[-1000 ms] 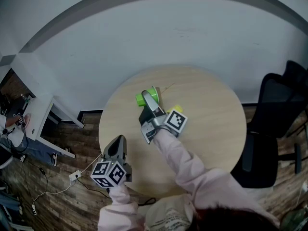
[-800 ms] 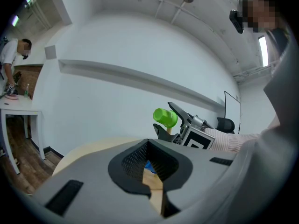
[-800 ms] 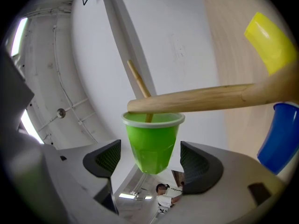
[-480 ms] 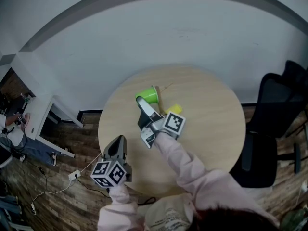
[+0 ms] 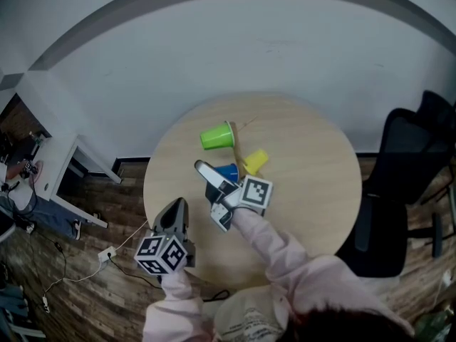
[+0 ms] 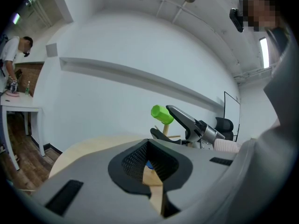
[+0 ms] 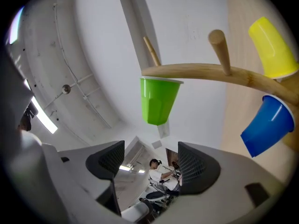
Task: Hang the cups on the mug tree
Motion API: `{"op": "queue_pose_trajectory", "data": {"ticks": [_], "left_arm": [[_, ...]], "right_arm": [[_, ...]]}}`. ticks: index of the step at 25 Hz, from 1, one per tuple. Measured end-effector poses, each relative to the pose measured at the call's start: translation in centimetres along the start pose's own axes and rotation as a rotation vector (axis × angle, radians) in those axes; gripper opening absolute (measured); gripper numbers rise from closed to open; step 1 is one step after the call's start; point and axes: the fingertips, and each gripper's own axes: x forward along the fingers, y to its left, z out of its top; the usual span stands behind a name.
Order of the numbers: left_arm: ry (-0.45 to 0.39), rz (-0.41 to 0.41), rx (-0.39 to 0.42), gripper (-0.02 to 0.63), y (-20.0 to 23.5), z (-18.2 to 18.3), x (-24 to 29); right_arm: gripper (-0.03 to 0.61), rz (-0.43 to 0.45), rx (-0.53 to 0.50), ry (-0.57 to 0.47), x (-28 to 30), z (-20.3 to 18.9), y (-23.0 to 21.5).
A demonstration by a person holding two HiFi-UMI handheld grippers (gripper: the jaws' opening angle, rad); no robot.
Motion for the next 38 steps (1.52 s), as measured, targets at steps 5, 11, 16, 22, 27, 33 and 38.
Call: {"op": "queue_pose_trajectory", "data": {"ticks": [5,11,16,22,27,33,38], "left_arm": [[0.004,-0.002,-0.007,0.005,-0.3,-0.5,-0.1],[0.007,-0.014,-0.010,0.005,-0.8,-1.0,-0.2],[0.018,-0.030,-0.011,0.005,-1.3,-1.7,-0.1],[0.043,-0.058,-0.018,0.005,-2.2,-3.1,0.2],[0.058,-0.078,-0.020,0.005,-2.8,-4.0,0.3],[0.069,-0.111,-0.014,0.005,-3.8,-4.9,0.4],[0.080,-0.140,-0.007,0.005,-4.5,-5.4,0.5]], "right_arm": [[0.281,-0.004,-0.050,0.056,-0.7,-1.3,0.6],[0.222,-0.038,-0.122,0.114,-2.3,-2.8,0.8],[0.155,-0.119,-0.281,0.190,-4.5,-3.8,-0.1],[0.088,-0.114,-0.356,0.259,-6.0,-5.3,0.7],[0.073,-0.153,-0.504,0.334,-7.3,-6.1,0.7],[0.055,-0.212,-0.673,0.402,-8.9,-6.8,0.3],[0.017,-0.265,-0.781,0.421,-10.0,-6.7,0.1]]}}
